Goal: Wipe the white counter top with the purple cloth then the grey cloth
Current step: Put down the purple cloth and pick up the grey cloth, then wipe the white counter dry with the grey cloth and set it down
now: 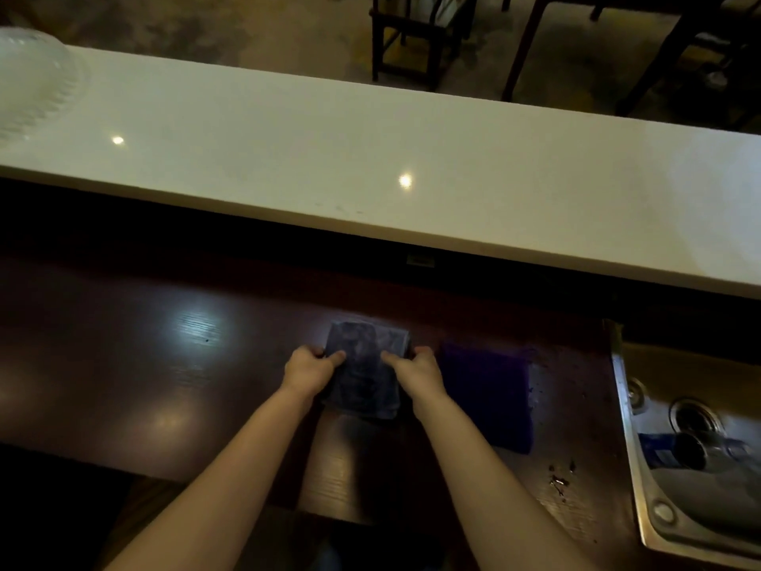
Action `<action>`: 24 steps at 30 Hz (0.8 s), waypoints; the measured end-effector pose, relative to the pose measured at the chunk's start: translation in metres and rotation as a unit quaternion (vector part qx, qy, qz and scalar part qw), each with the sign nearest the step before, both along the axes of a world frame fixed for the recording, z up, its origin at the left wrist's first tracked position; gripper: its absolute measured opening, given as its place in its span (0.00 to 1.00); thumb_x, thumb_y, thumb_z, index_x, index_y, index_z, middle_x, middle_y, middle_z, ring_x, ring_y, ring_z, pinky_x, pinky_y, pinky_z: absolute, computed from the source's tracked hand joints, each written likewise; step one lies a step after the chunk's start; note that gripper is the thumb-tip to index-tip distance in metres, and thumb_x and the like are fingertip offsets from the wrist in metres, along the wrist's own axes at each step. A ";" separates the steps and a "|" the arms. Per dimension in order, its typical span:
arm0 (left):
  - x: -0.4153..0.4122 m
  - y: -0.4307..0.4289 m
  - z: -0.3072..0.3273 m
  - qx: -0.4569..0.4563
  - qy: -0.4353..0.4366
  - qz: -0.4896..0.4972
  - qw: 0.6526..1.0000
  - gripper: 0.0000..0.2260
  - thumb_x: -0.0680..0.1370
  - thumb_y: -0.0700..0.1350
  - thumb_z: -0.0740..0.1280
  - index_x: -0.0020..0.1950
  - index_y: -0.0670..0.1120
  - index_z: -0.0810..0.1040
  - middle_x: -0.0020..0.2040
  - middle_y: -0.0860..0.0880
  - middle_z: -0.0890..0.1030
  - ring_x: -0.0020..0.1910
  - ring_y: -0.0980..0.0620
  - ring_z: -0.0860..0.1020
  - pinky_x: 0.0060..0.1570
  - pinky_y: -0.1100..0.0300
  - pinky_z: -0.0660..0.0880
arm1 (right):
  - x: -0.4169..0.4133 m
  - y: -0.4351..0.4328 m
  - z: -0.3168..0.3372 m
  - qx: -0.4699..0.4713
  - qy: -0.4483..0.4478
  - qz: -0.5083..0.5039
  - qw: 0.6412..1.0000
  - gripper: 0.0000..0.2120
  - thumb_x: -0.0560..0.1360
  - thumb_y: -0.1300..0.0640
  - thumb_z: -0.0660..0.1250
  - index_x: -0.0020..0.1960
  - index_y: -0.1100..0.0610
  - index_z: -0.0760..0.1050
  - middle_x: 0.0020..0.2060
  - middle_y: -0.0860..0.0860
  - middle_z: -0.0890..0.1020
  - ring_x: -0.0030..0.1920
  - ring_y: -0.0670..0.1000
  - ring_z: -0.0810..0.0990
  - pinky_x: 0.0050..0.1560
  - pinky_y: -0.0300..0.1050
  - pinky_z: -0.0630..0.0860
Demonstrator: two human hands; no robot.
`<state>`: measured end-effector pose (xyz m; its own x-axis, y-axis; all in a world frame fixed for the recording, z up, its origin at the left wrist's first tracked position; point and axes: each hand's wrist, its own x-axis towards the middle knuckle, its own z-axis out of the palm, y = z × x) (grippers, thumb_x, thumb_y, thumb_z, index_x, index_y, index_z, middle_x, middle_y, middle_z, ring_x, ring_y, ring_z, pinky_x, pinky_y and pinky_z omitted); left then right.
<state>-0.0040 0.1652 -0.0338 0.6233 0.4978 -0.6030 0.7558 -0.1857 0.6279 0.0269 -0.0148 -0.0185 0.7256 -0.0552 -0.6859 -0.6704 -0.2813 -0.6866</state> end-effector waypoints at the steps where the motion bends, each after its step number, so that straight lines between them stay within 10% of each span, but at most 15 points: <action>1: 0.001 -0.001 0.001 -0.030 -0.006 0.013 0.999 0.10 0.72 0.51 0.76 0.43 0.46 0.79 0.43 0.48 0.82 0.46 0.45 0.82 0.45 0.54 0.79 | 0.001 0.001 -0.001 0.006 0.004 -0.012 1.000 0.27 0.73 0.49 0.76 0.64 0.57 0.69 0.56 0.54 0.77 0.54 0.55 0.79 0.50 0.46 0.77; 8: 0.001 0.000 0.021 -0.214 -0.055 -0.006 0.975 0.07 0.77 0.48 0.70 0.53 0.49 0.81 0.50 0.45 0.86 0.47 0.46 0.86 0.46 0.50 0.82 | 0.000 -0.001 0.004 0.122 0.056 -0.050 0.990 0.16 0.68 0.55 0.81 0.53 0.56 0.81 0.49 0.55 0.87 0.46 0.52 0.86 0.40 0.42 0.82; 11: -0.001 0.002 0.037 -0.255 -0.099 -0.012 0.962 0.04 0.78 0.48 0.69 0.51 0.53 0.82 0.50 0.47 0.87 0.47 0.48 0.86 0.43 0.52 0.82 | -0.005 -0.008 0.020 0.217 0.061 -0.043 0.973 0.19 0.69 0.55 0.80 0.59 0.57 0.83 0.55 0.55 0.87 0.54 0.55 0.86 0.57 0.51 0.82; 24: 0.023 -0.019 0.154 -0.223 -0.341 -0.138 0.903 0.08 0.78 0.41 0.68 0.57 0.47 0.80 0.53 0.48 0.86 0.53 0.53 0.84 0.48 0.65 0.78 | 0.002 -0.049 0.135 0.417 -0.057 0.000 0.907 0.16 0.77 0.52 0.73 0.63 0.56 0.81 0.63 0.60 0.83 0.64 0.60 0.81 0.56 0.48 0.81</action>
<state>0.0189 0.1463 0.1199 0.9884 0.0691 -0.1350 0.1295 0.0780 0.9885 0.0287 -0.0635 0.1161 0.7944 0.4486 -0.4095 -0.5816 0.3671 -0.7259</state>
